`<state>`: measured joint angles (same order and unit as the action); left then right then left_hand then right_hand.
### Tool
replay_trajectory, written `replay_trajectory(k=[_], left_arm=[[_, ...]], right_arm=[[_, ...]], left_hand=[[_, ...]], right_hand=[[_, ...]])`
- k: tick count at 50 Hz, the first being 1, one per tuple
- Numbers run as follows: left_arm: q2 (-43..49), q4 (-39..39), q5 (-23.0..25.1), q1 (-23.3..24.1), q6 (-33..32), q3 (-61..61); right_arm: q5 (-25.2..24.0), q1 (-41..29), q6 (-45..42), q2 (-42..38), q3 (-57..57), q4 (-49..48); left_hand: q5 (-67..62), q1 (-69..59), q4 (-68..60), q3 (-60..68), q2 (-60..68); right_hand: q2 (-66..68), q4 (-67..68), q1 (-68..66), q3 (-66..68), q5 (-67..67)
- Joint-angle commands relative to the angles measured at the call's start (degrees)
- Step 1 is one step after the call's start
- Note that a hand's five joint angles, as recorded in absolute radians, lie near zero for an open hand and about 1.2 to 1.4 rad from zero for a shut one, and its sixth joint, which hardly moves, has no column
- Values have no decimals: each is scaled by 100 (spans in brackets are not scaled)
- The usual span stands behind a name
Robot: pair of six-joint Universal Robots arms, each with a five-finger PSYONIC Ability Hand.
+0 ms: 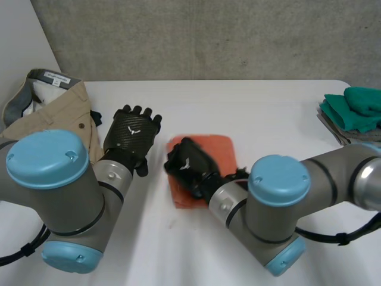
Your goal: Fold the laundry.
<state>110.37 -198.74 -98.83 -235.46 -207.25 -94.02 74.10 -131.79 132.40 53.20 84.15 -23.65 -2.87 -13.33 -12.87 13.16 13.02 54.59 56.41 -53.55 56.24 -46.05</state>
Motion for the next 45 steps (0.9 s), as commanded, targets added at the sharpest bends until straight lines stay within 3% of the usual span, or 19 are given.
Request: replay_trajectory(k=[1,6,11,20,27,33,40,45], left_arm=[[63,-33,30,-35,18,200],[230,-112,74,70,158,762],[887,-43,310,368,623,1700],[1847,1011,364,659,1292,2687],[2374,1944,-206,659,1213,2995],[2471,2260,-585,659,704,2872],[2375,2305,-568,686,123,2696],[1867,2129,-550,721,141,2714]], right_arm=[[-150,205,1356,287,102,27],[52,1258,3471,1217,338,194],[158,1726,4338,1386,243,1010],[35,1726,4119,456,-706,2514],[-194,1762,3960,-309,-1357,2831],[-28,1700,3409,-792,-1655,3015],[842,1656,2459,-408,-1612,2981],[878,1429,2317,128,-1271,2570]], left_hand=[[131,177,131,-160,-146],[131,177,131,-160,-146],[47,93,47,-76,-62],[-138,-92,-138,109,123],[-189,-143,-189,160,174],[-189,-143,-189,160,174],[-138,-93,-138,110,123],[12,58,12,-41,-27]], right_hand=[[-4459,-4641,4355,-4624,4605],[-4459,-4641,4355,-4624,4605],[-4459,-4641,4355,-4624,4605],[-4459,-4641,4355,-4624,4605],[-4459,-4641,4355,-4624,4605],[-4148,-4330,4044,-4313,4294],[-3963,-4145,3858,-4128,4109],[-4347,-4529,4243,-4512,4493]])
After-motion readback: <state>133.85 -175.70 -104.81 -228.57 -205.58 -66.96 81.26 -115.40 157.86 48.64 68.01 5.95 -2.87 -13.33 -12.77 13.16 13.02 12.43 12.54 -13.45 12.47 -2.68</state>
